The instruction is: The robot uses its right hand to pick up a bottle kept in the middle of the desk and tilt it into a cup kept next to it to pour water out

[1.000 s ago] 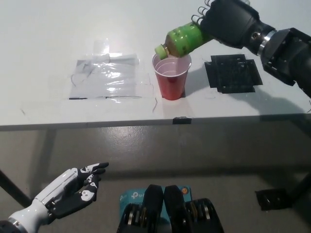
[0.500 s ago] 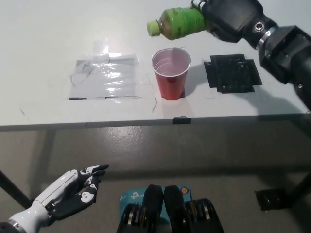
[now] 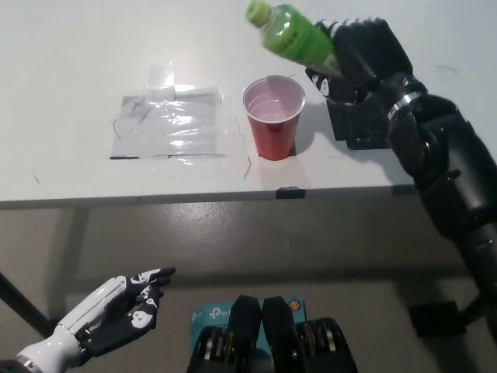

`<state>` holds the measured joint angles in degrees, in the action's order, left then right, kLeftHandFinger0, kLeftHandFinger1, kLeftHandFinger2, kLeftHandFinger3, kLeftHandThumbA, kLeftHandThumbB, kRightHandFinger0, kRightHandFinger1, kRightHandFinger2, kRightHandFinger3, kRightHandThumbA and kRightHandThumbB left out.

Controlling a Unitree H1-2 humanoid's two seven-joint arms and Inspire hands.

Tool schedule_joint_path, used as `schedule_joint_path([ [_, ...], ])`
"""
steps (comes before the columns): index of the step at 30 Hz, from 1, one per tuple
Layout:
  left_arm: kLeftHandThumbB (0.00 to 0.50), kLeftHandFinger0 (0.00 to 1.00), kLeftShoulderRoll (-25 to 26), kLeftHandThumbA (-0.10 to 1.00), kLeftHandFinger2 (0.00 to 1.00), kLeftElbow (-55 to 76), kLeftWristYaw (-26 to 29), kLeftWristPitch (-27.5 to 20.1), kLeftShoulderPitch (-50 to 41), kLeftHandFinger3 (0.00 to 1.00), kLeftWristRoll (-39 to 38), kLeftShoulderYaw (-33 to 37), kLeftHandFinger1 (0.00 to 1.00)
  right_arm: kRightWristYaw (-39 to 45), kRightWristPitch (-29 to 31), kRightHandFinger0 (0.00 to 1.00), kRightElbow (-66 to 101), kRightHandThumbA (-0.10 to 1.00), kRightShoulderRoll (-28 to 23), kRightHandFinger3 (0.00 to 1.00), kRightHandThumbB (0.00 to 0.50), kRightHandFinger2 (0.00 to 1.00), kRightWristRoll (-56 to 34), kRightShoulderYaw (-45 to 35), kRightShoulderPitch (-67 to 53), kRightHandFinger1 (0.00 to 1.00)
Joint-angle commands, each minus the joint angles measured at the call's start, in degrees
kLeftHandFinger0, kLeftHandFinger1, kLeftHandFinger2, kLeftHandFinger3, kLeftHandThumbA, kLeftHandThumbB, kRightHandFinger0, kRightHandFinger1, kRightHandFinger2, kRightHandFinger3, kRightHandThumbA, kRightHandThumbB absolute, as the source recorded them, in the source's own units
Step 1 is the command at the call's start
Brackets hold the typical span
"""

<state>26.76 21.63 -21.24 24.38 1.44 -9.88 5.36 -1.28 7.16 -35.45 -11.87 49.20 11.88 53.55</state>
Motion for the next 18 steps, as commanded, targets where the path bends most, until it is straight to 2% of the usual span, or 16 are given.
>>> schedule_joint_path([
  [1, 0.232, 1.0, 0.4, 0.88, 1.0, 1.9, 0.0, -1.8, -0.4, 1.0, 0.3, -1.0, 1.0, 2.1, -3.6, 0.0, -0.8, -0.1, 3.5, 0.11, 0.064, 0.13, -30.6, -19.4, 5.6, 0.0],
  [2, 0.225, 1.0, 0.4, 0.88, 1.0, 1.6, -0.1, -2.5, -0.5, 1.0, 0.1, -1.1, 1.0, 2.1, -2.6, 0.0, -1.9, -0.1, 3.4, 0.12, 0.064, 0.15, -33.0, -21.4, 5.5, 0.0],
  [6, 0.213, 1.0, 0.4, 0.88, 1.0, 1.3, -0.1, -3.6, -1.1, 1.0, 0.4, -1.2, 1.0, 2.4, -3.2, 0.0, -3.7, -0.1, 4.3, 0.11, 0.057, 0.09, -38.4, -27.1, 6.3, 0.0],
  [7, 0.212, 1.0, 0.5, 0.88, 1.0, 1.0, -0.2, -4.1, -1.1, 1.0, 0.6, -1.1, 1.0, 3.2, -3.9, 0.0, -4.1, -0.1, 4.4, 0.14, 0.039, 0.1, -40.4, -28.9, 6.6, 0.0],
  [9, 0.204, 1.0, 0.3, 0.88, 1.0, 1.1, -0.2, -4.2, -1.2, 1.0, 0.4, -1.1, 1.0, 2.6, -3.2, 0.0, -5.1, -0.1, 4.8, 0.12, 0.002, 0.2, -43.7, -32.1, 7.2, 0.0],
  [10, 0.22, 1.0, 0.2, 0.88, 1.0, 1.3, 0.0, -3.9, -1.3, 1.0, 0.6, -1.0, 1.0, 2.2, -1.6, 0.0, -6.5, -0.1, 4.9, 0.18, 0.0, 0.32, -45.5, -33.7, 7.6, 0.01],
  [11, 0.22, 1.0, 0.2, 0.87, 1.0, 1.3, 0.0, -3.9, -1.3, 1.0, 0.6, -1.0, 1.0, 2.4, -1.2, 0.0, -7.0, -0.1, 5.0, 0.19, 0.0, 0.39, -45.7, -34.2, 7.7, 0.0],
  [13, 0.225, 1.0, 0.2, 0.87, 1.0, 1.4, 0.0, -3.7, -1.3, 1.0, 0.8, -0.9, 1.0, 2.8, 0.7, 0.0, -8.6, -0.1, 4.9, 0.19, 0.0, 0.47, -46.3, -35.1, 7.8, 0.02],
  [15, 0.186, 1.0, 0.3, 0.87, 1.0, 1.3, -0.2, -4.0, -1.4, 1.0, 0.5, -0.9, 1.0, 2.4, 4.2, 0.0, -11.2, -0.1, 5.1, 0.15, 0.003, 0.44, -45.7, -35.3, 7.3, 0.03],
  [18, 0.197, 1.0, 0.2, 0.87, 1.0, 1.4, -0.2, -3.9, -1.5, 1.0, 0.4, -1.0, 1.0, 2.0, 6.1, 0.0, -12.7, -0.1, 5.4, 0.13, 0.002, 0.43, -44.8, -35.4, 7.0, 0.05],
])
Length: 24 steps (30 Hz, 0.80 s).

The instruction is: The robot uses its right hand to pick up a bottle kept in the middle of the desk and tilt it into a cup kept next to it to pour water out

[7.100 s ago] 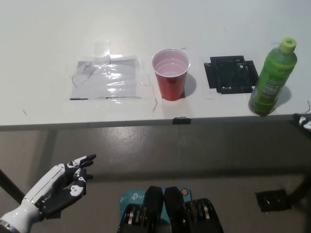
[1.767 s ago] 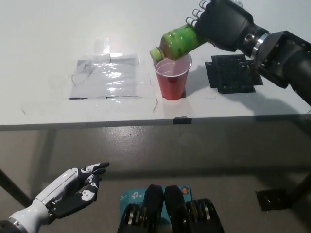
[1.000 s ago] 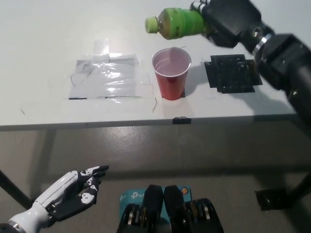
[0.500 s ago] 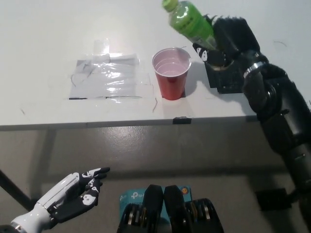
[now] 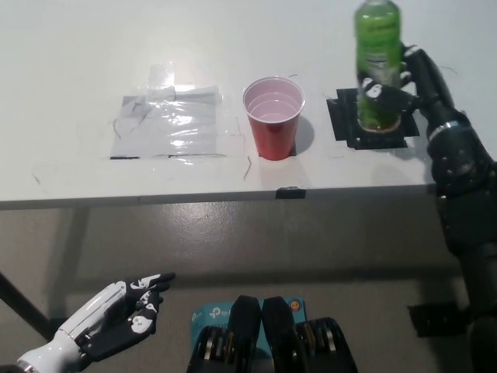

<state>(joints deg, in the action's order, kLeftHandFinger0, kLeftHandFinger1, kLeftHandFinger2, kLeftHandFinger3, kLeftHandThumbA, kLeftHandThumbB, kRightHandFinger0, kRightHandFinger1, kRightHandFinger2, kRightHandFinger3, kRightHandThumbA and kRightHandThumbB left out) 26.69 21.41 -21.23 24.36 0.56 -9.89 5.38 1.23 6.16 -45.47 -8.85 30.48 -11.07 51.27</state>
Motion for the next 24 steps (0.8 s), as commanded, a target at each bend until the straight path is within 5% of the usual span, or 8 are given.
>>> schedule_joint_path([
  [1, 0.186, 1.0, 0.7, 0.87, 1.0, 1.8, -0.4, -3.9, -0.3, 1.0, 0.4, -1.1, 1.0, -0.6, 9.0, 0.0, -3.8, -0.1, 2.6, 0.11, 0.0, 0.37, -26.0, -12.6, 9.2, 0.02],
  [4, 0.201, 1.0, 0.7, 0.87, 1.0, 2.0, -0.4, -3.7, -0.4, 1.0, 0.5, -1.0, 1.0, -0.9, 10.8, 0.0, -4.9, -0.1, 3.2, 0.12, 0.017, 0.32, -25.5, -12.7, 8.6, 0.0],
  [8, 0.222, 1.0, 0.9, 0.88, 1.0, 1.8, -0.5, -4.3, -0.5, 1.0, 0.8, -0.8, 1.0, -4.2, 14.0, 0.0, -6.9, -0.1, 4.1, 0.12, 0.05, 0.11, -22.9, -12.1, 8.1, 0.0],
  [11, 0.226, 1.0, 1.2, 0.89, 1.0, 1.6, -0.8, -4.5, -0.4, 1.0, 0.6, -1.0, 1.0, -5.1, 18.9, 0.0, -9.5, -0.1, 5.0, 0.18, 0.038, 0.09, -21.7, -10.9, 7.6, 0.0],
  [15, 0.234, 1.0, 0.8, 0.88, 1.0, 1.9, -0.6, -3.5, -0.1, 1.0, 0.5, -0.9, 1.0, -11.2, 20.8, 0.0, -8.3, -0.1, 5.6, 0.32, 0.082, 0.0, -16.9, -6.4, 5.5, 0.0],
  [24, 0.225, 1.0, 1.0, 0.88, 1.0, 1.7, -0.7, -4.2, -0.1, 1.0, 0.7, -0.8, 1.0, -26.9, 20.8, 0.0, -8.5, -0.1, 0.3, 0.36, 0.097, 0.06, -0.6, 10.1, 4.2, 0.0],
])
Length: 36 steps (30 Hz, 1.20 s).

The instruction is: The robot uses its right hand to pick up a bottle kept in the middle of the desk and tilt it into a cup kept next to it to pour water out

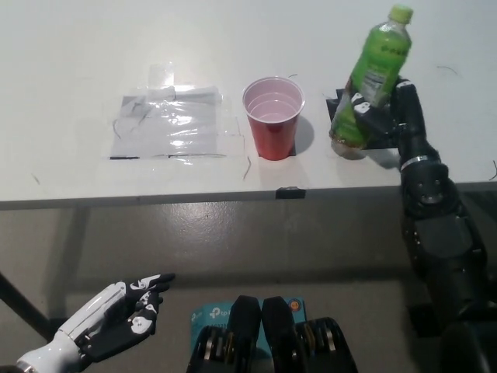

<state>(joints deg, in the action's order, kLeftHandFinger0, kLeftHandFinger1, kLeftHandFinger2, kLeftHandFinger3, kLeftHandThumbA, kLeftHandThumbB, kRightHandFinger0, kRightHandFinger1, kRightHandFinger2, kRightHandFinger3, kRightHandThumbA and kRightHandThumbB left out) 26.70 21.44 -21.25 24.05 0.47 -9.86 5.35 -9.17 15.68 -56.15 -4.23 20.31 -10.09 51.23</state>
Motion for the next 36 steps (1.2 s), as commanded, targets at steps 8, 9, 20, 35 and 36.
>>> schedule_joint_path([
  [8, 0.239, 1.0, 1.2, 0.88, 1.0, 1.8, -0.6, -3.5, 0.5, 1.0, 0.7, -1.0, 1.0, -23.5, 11.3, 0.0, 3.2, -0.1, -12.5, 0.35, 0.1, 0.02, 20.5, 22.4, 5.3, 0.01],
  [9, 0.239, 1.0, 1.2, 0.88, 1.0, 1.8, -0.6, -3.4, 0.5, 1.0, 0.7, -1.0, 1.0, -23.8, 11.3, 0.0, 3.1, -0.1, -12.6, 0.35, 0.101, 0.02, 20.4, 22.9, 5.3, 0.01],
  [20, 0.236, 1.0, 1.2, 0.88, 1.0, 1.5, -0.7, -3.7, 0.7, 1.0, 0.6, -1.0, 1.0, -29.6, 11.3, 0.0, -0.1, -0.1, -12.2, 0.41, 0.101, 0.02, 13.9, 27.3, 3.7, 0.0],
  [35, 0.245, 0.99, 1.1, 0.89, 1.0, 1.9, -0.6, -4.3, 0.5, 1.0, 1.0, -1.0, 1.0, -32.7, 11.3, 0.0, -3.2, -0.1, -7.8, 0.36, 0.053, 0.0, 6.9, 26.4, 3.7, 0.0],
  [36, 0.244, 0.99, 1.2, 0.89, 1.0, 2.0, -0.6, -4.1, 0.5, 1.0, 1.0, -1.0, 1.0, -33.2, 11.3, 0.0, -3.5, -0.1, -7.8, 0.36, 0.042, 0.0, 6.7, 26.5, 3.7, 0.0],
])
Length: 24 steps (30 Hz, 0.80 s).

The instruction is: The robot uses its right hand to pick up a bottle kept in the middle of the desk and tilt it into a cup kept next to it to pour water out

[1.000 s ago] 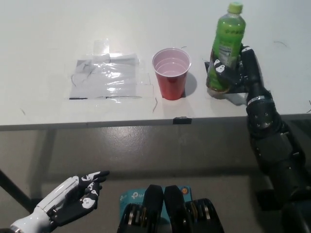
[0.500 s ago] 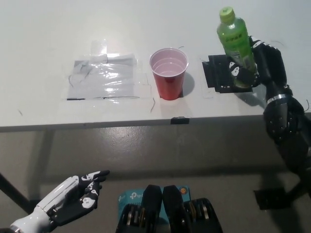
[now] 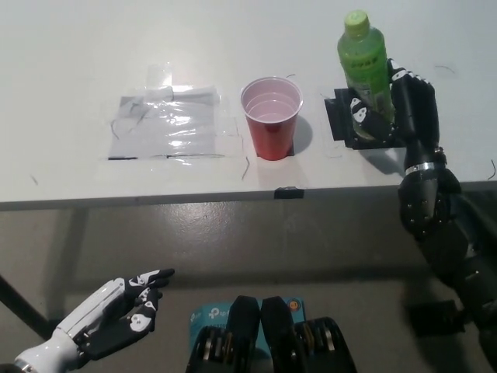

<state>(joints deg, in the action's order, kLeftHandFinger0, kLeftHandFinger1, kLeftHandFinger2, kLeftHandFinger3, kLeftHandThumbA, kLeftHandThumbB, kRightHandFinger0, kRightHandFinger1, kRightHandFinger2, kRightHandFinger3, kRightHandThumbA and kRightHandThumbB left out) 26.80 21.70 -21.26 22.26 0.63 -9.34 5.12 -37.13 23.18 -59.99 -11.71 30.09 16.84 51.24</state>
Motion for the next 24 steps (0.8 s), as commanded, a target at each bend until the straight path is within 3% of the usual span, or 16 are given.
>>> schedule_joint_path([
  [1, 0.249, 0.99, 1.1, 0.89, 1.0, 1.9, -0.5, -2.0, 0.3, 1.0, 0.5, -0.9, 1.0, -5.3, 3.8, 0.0, 0.0, -0.1, -0.2, 0.37, 0.039, 0.01, -3.2, -1.0, 3.7, 0.0],
  [11, 0.235, 1.0, 1.0, 0.9, 1.0, 1.6, -0.8, -2.7, 0.4, 1.0, 0.3, -1.1, 1.0, -6.3, 3.8, 0.0, -1.2, -0.1, -1.1, 0.38, 0.042, 0.03, -6.3, -1.1, 3.2, 0.0],
  [12, 0.238, 1.0, 1.0, 0.9, 1.0, 1.6, -0.7, -2.7, 0.4, 1.0, 0.4, -1.0, 1.0, -6.3, 3.8, 0.0, -1.5, -0.1, -1.1, 0.39, 0.033, 0.04, -6.6, -1.0, 3.1, 0.0],
  [13, 0.237, 1.0, 1.1, 0.9, 1.0, 1.5, -0.8, -2.9, 0.5, 1.0, 0.4, -1.1, 1.0, -5.7, 3.8, 0.0, -1.6, -0.1, -1.0, 0.46, 0.018, 0.06, -7.2, -1.4, 3.0, 0.0],
  [15, 0.234, 1.0, 1.0, 0.89, 1.0, 2.0, -0.6, -2.5, 0.6, 1.0, 0.5, -1.1, 1.0, -4.0, 3.8, 0.08, -2.0, -0.1, -0.8, 0.8, 0.0, 0.25, -8.8, -2.1, 2.5, 0.09],
  [16, 0.235, 1.0, 1.0, 0.89, 1.0, 2.0, -0.6, -2.5, 0.6, 1.0, 0.4, -1.2, 1.0, -3.7, 3.8, 0.06, -2.2, -0.1, -0.8, 0.87, 0.0, 0.29, -9.0, -2.2, 2.5, 0.06],
  [17, 0.241, 1.0, 1.0, 0.89, 1.0, 2.0, -0.6, -2.5, 0.6, 1.0, 0.5, -1.1, 1.0, -3.1, 3.8, 0.19, -2.5, -0.07, -0.7, 1.0, 0.043, 0.53, -9.3, -2.1, 2.1, 0.21],
  [19, 0.241, 1.0, 1.0, 0.89, 1.0, 2.1, -0.7, -2.3, 0.9, 1.0, 0.5, -1.2, 1.0, -2.5, 3.8, 0.25, -3.2, 0.01, -0.4, 1.0, 0.048, 0.67, -10.0, -2.2, 1.9, 0.28],
  [20, 0.248, 1.0, 1.0, 0.89, 1.0, 2.0, -0.7, -2.3, 0.9, 1.0, 0.4, -1.2, 1.0, -1.9, 3.8, 0.32, -3.8, 0.08, 0.0, 1.0, 0.059, 0.76, -10.8, -2.8, 1.8, 0.38],
  [21, 0.248, 1.0, 1.0, 0.89, 1.0, 2.0, -0.7, -2.3, 0.9, 1.0, 0.4, -1.2, 1.0, -1.9, 3.8, 0.32, -3.8, 0.09, 0.0, 1.0, 0.058, 0.77, -10.9, -2.8, 1.9, 0.39],
  [22, 0.246, 1.0, 1.1, 0.89, 1.0, 2.0, -0.8, -2.4, 0.9, 1.0, 0.3, -1.3, 1.0, -2.5, 3.8, 0.34, -4.8, 0.13, 0.3, 1.0, 0.076, 0.86, -10.5, -2.9, 1.9, 0.45],
  [24, 0.232, 1.0, 1.2, 0.89, 1.0, 1.9, -0.7, -2.2, 0.9, 1.0, 0.4, -1.3, 1.0, -3.7, 3.8, 0.56, -6.3, 0.25, 0.4, 1.0, 0.089, 1.0, -9.0, -2.2, 1.9, 0.74],
])
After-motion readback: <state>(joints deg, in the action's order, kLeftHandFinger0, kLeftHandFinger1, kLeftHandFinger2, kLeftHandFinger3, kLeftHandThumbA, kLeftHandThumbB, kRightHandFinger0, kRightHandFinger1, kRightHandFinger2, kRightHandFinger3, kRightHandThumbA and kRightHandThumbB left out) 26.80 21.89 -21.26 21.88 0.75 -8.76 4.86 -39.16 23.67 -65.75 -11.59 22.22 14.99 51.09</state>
